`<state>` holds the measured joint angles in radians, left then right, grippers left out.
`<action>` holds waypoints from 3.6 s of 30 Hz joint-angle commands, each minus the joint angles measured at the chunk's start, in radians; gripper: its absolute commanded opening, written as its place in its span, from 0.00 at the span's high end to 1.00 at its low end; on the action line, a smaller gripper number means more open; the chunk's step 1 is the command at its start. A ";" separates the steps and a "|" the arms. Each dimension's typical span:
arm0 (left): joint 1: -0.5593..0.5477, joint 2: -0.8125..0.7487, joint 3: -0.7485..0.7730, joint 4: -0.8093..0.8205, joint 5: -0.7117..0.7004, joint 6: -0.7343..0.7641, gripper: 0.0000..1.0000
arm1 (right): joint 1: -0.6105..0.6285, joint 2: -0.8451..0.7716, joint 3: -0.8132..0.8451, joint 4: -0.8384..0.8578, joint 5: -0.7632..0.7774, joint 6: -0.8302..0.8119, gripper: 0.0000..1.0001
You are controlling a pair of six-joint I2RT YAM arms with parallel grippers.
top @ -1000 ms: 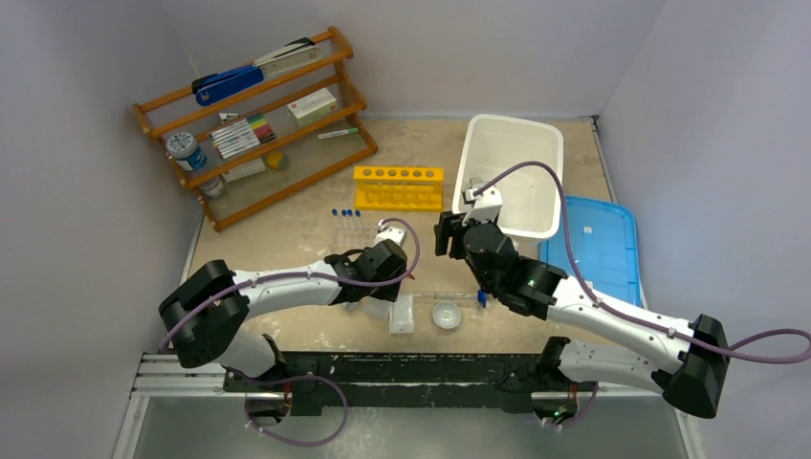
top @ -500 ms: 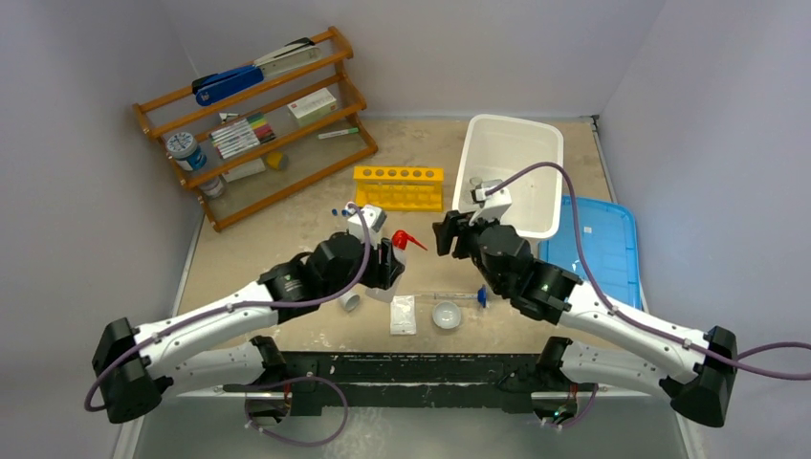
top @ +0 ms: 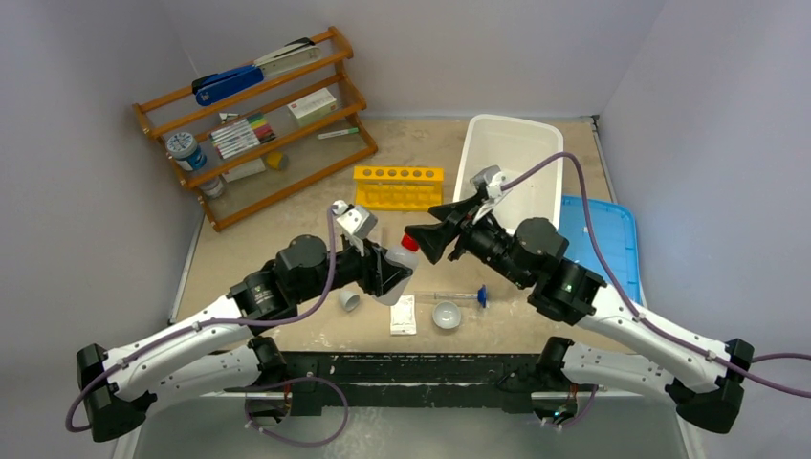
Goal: Organize the chemistry lab equipment
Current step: Pick up the chemistry item at the center of the board, then place the chemistry item in the storage box.
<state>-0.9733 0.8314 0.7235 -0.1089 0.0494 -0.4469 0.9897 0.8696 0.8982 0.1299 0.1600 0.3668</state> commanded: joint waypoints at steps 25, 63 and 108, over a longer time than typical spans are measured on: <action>-0.008 -0.179 -0.034 0.188 0.030 0.085 0.62 | -0.031 0.079 0.039 0.130 -0.406 0.050 0.78; -0.008 -0.202 -0.022 0.115 -0.120 0.062 0.23 | -0.339 0.130 0.103 0.064 0.345 -0.215 1.00; -0.008 -0.107 -0.016 0.090 -0.141 0.071 0.22 | -0.732 0.846 0.090 0.613 0.482 -0.425 0.92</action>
<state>-0.9787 0.7219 0.6880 -0.0483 -0.0917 -0.3820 0.2607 1.7222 0.9611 0.6704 0.6369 -0.0891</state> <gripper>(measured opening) 0.781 0.395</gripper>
